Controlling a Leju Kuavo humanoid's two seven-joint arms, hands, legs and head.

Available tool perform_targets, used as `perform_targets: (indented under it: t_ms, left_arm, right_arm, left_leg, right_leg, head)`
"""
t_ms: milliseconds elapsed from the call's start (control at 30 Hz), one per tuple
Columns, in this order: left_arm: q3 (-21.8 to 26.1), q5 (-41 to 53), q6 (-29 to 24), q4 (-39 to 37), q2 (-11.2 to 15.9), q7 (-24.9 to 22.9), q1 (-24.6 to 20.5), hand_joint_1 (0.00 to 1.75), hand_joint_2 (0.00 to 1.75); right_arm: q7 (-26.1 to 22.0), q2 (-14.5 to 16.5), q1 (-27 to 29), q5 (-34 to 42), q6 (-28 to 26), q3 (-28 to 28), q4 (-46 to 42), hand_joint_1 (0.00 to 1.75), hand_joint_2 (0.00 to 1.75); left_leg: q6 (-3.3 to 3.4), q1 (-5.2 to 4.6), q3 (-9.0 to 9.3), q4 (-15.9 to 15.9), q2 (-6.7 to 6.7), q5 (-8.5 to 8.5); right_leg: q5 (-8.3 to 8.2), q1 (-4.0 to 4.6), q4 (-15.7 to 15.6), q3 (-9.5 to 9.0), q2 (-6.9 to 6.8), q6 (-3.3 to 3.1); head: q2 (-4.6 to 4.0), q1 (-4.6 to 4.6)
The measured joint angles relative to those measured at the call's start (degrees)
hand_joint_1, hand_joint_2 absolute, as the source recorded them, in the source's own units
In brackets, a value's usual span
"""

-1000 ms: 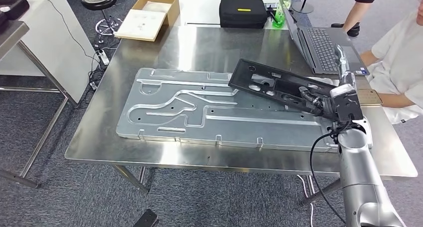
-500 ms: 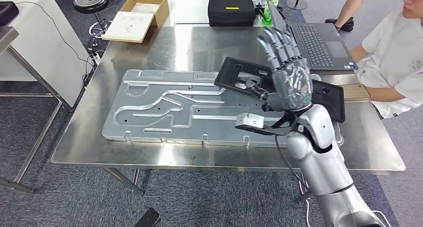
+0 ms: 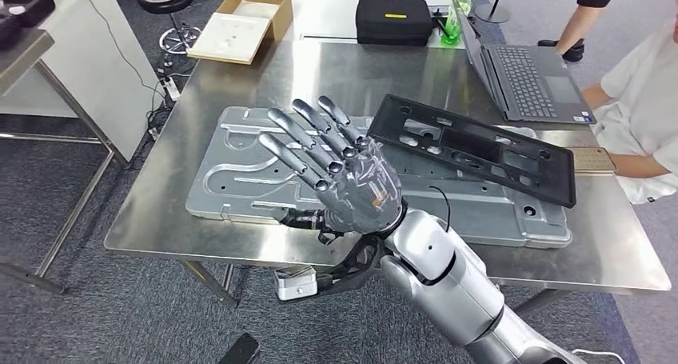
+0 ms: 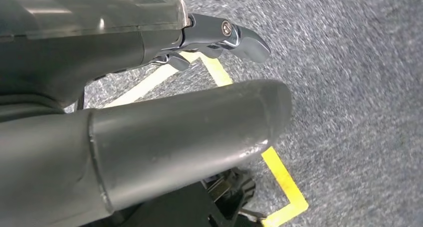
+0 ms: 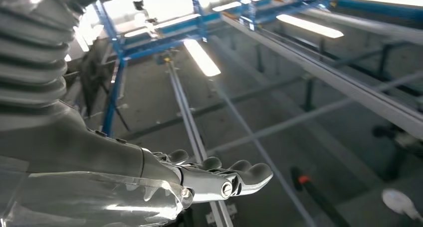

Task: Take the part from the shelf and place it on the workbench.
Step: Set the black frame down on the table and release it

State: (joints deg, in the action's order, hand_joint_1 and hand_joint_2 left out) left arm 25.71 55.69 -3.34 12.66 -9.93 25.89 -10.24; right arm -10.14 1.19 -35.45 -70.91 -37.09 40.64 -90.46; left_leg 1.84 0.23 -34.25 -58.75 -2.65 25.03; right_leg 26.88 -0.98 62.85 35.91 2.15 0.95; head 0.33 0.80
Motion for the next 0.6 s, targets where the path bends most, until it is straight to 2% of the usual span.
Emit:
perform_targets:
  t_ms: [33,67,133,200,233,300,333,367,400,433,500,533,567,600]
  left_arm:
    - [0.0,0.0,0.0,0.0,0.0,0.0,0.0,0.0,0.0]
    - [0.0,0.0,-0.1,0.0,0.0,0.0,0.1,0.0,0.0]
    - [0.0,-0.1,-0.1,0.0,0.0,-0.1,0.5,0.0,0.0]
    - [0.0,-0.1,-0.1,0.0,0.0,-0.2,0.8,0.0,0.0]
    - [0.0,-0.2,-0.1,0.0,0.0,-0.2,0.8,0.0,0.0]
    - [0.0,-0.2,-0.1,0.0,0.0,-0.2,0.9,0.0,0.0]
    - [0.0,-0.2,-0.2,0.0,0.0,-0.2,1.0,0.0,0.0]
    - [0.0,-0.2,-0.2,0.0,0.0,-0.2,1.1,0.0,0.0]
    - [0.0,-0.2,-0.2,0.0,0.0,-0.2,1.2,0.0,0.0]
    - [0.0,-0.2,-0.2,0.0,0.0,-0.2,1.3,0.0,0.0]
    - [0.0,-0.1,-0.2,0.0,0.0,-0.3,1.2,0.0,0.0]
    - [0.0,0.0,-0.1,0.0,0.0,-0.4,1.2,0.0,0.0]
    - [0.0,0.0,-0.1,0.0,0.0,-0.4,1.1,0.0,0.0]
    - [0.0,0.1,0.0,0.0,0.0,-0.5,1.2,0.0,0.0]
  right_arm:
    - [0.2,0.0,0.0,-0.1,-0.1,0.3,-0.1,0.0,0.0]
    - [0.4,0.1,0.0,-0.2,-0.2,0.5,-0.2,0.0,0.0]
    - [0.6,0.2,-0.1,-0.2,-0.3,0.7,-0.4,0.0,0.0]
    - [0.6,0.4,-0.2,-0.2,-0.4,0.8,-0.5,0.0,0.0]
    - [0.6,0.5,-0.2,-0.2,-0.5,0.8,-0.5,0.0,0.0]
    - [0.6,0.5,-0.2,-0.2,-0.6,1.0,-0.5,0.0,0.0]
    - [0.6,0.5,-0.2,-0.2,-0.6,1.1,-0.5,0.0,0.0]
    - [0.6,0.5,-0.2,-0.2,-0.6,1.1,-0.5,0.0,0.0]
    - [0.6,0.5,-0.2,-0.2,-0.6,1.2,-0.5,0.0,0.0]
    - [0.6,0.5,-0.2,-0.2,-0.6,1.2,-0.5,0.0,0.0]
    - [0.6,0.6,-0.2,-0.2,-0.7,1.2,-0.5,0.0,0.0]
    - [0.7,0.6,-0.3,-0.2,-0.7,1.2,-0.5,0.0,0.0]
    - [0.7,0.6,-0.3,-0.2,-0.7,1.2,-0.6,0.0,0.0]
    - [0.8,0.6,-0.3,-0.2,-0.7,1.2,-0.6,0.0,0.0]
  left_leg:
    - [-0.27,-0.03,-0.16,-0.1,-0.43,0.0]
    - [-0.58,-0.04,-0.33,-0.2,-0.82,-0.05]
    - [-1.27,0.15,-0.58,-0.1,-1.39,-0.15]
    - [-1.86,0.24,-1.38,-1.7,-0.42,1.03]
    - [-2.08,0.3,-2.47,-4.0,0.42,2.45]
    - [-2.45,0.44,-5.73,-11.0,1.62,5.87]
    - [-2.6,0.51,-7.13,-14.0,1.81,6.85]
    - [-2.69,0.55,-7.71,-15.2,1.96,6.83]
    - [-2.73,0.56,-7.25,-14.3,2.18,5.83]
    - [-2.68,0.55,-5.68,-11.3,2.67,4.0]
    - [-2.31,0.24,-1.83,-3.7,4.93,1.06]
    - [-1.98,0.04,-0.64,-1.2,5.73,0.34]
    - [-1.64,-0.17,-0.22,-0.1,6.08,0.27]
    - [-1.29,-0.32,-0.26,0.0,5.61,0.22]
  right_leg:
    - [-0.4,0.02,-2.0,-0.97,0.53,-0.2]
    - [-0.25,0.09,-2.6,-1.23,0.76,-0.42]
    - [-0.5,0.15,-3.0,-1.33,-0.05,-1.02]
    - [-0.83,0.02,-3.6,-1.59,-0.99,-1.77]
    - [-0.94,-0.03,-3.9,-1.69,-1.57,-2.08]
    - [-0.89,0.13,-3.9,-1.71,-2.77,-2.39]
    - [-0.85,0.19,-3.9,-1.7,-3.4,-2.43]
    - [-0.79,0.22,-3.9,-1.7,-4.03,-2.44]
    - [-0.72,0.23,-3.9,-1.74,-4.62,-2.4]
    - [-0.63,0.23,-3.8,-1.82,-5.21,-2.29]
    - [-0.37,0.43,-3.7,-1.99,-6.25,-1.91]
    - [-0.26,0.58,-3.6,-2.05,-6.69,-1.64]
    - [-0.19,0.74,-3.6,-2.11,-7.15,-1.37]
    - [-0.16,0.85,-3.7,-2.19,-7.64,-1.1]
  head:
    - [0.0,-0.01]
    - [0.0,-0.01]
    - [0.0,0.01]
    - [0.0,-0.09]
    - [0.0,-0.15]
    - [0.0,-0.24]
    - [0.0,-0.25]
    - [0.0,-0.25]
    - [0.0,-0.25]
    - [0.0,-0.25]
    - [0.0,-0.25]
    - [0.0,-0.23]
    - [0.0,-0.21]
    - [0.0,-0.2]
